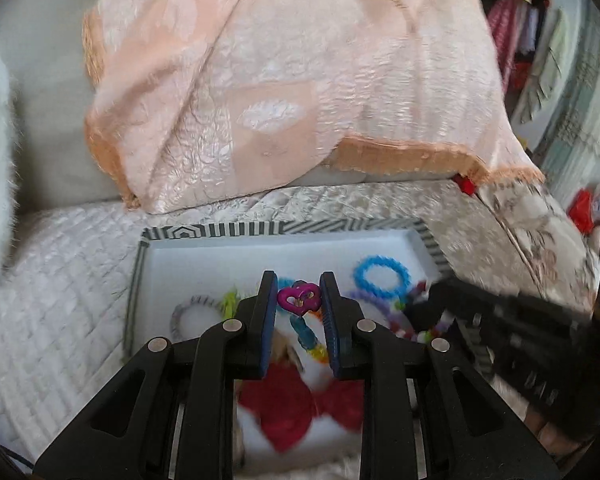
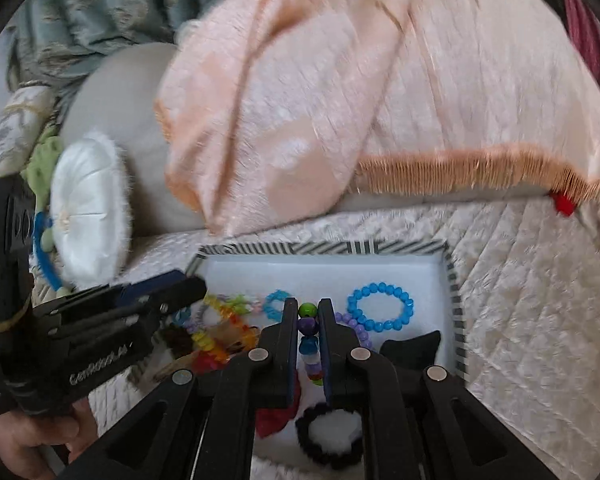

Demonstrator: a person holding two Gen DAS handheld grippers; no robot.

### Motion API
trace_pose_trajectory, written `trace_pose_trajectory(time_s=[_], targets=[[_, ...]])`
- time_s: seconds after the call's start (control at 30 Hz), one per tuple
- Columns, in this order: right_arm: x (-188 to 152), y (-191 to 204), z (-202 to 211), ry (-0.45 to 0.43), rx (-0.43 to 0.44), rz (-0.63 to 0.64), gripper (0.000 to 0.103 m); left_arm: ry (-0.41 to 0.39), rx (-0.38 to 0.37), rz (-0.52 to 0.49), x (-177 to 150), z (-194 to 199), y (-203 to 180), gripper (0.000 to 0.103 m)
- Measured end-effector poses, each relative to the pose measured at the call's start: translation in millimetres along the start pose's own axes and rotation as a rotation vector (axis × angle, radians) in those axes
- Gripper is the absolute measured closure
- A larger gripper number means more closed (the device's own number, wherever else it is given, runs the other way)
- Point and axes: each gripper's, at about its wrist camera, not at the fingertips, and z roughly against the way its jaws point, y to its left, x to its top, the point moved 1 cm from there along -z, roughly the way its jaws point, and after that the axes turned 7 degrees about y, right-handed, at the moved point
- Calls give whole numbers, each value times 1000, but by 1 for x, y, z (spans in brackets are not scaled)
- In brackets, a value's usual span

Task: Organize jewelry
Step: 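Carry both bracelets with both grippers over the white tray, then open both grippers to drop the bracelets into the tray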

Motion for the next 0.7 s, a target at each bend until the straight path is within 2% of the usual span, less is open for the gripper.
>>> trace_pose_trajectory(time_s=[0.13, 0.27, 0.37, 0.47, 0.63, 0.7], targets=[[11, -3, -35, 47, 25, -14, 94, 28, 46, 85, 9, -33, 32, 83], [26, -2, -50, 40, 76, -31, 94, 75, 96, 117, 7, -51, 52, 83], [29, -15, -75, 90, 57, -78, 94, 104, 132, 123, 1, -58, 59, 83], [23, -34, -92, 150, 2, -132, 94, 110, 173, 94, -2, -63, 60, 83], [20, -46, -94, 182, -12, -146, 94, 114, 200, 70, -4, -64, 54, 83], [20, -45, -93, 192, -40, -130, 92, 122, 216, 50, -5, -65, 50, 77]])
